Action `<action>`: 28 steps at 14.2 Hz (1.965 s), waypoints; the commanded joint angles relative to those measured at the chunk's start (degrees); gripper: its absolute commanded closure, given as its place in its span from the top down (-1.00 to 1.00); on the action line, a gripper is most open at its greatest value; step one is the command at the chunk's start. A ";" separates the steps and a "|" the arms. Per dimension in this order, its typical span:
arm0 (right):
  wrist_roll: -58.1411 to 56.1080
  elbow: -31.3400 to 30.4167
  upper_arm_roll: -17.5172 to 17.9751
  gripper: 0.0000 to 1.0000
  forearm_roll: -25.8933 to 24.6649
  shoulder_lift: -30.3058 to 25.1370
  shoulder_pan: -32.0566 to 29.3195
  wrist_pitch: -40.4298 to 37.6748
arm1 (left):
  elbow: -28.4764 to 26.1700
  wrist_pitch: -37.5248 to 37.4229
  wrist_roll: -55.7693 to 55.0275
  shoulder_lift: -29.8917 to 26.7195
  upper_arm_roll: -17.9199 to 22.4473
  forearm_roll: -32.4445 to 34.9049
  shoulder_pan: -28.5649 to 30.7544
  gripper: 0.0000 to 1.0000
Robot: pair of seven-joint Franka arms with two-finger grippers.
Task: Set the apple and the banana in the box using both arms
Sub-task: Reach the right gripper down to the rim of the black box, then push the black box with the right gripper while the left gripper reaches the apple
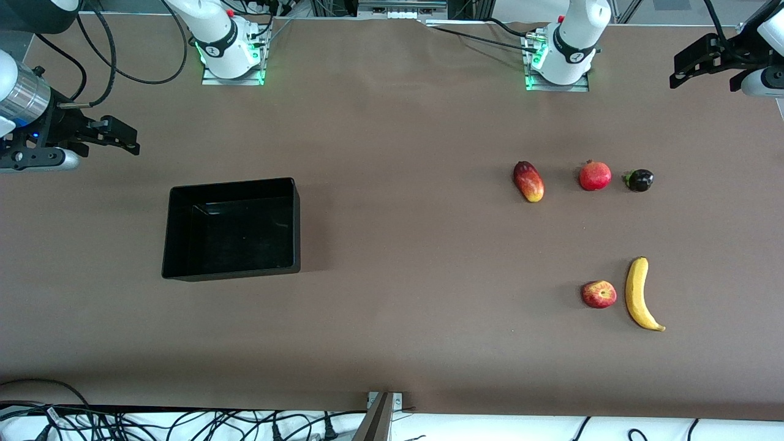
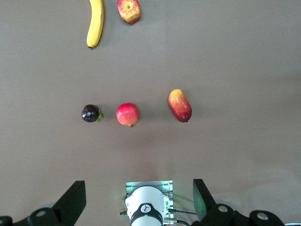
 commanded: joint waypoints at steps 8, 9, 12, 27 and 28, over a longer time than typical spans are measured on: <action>-2.69 1.03 -0.24 1.00 -2.55 3.35 -1.06 -1.09 | 0.29 -0.18 0.63 0.27 0.35 -0.83 -0.17 1.00; -2.61 -0.45 -0.24 1.00 -3.96 4.93 -1.06 1.00 | 0.29 -0.18 0.63 0.27 0.35 -0.83 -0.08 1.00; -2.87 -5.82 -2.08 1.00 -4.58 9.58 -1.50 11.01 | 0.46 -0.18 0.63 0.27 0.35 -0.83 -0.08 1.00; -3.31 -18.12 -2.97 0.56 2.97 23.13 -5.10 36.43 | -0.06 26.77 2.29 19.84 0.79 -2.41 3.35 1.00; -4.01 -19.18 -2.97 0.20 3.23 23.22 -5.10 37.49 | -0.06 30.37 3.95 22.57 0.79 -2.41 3.43 1.00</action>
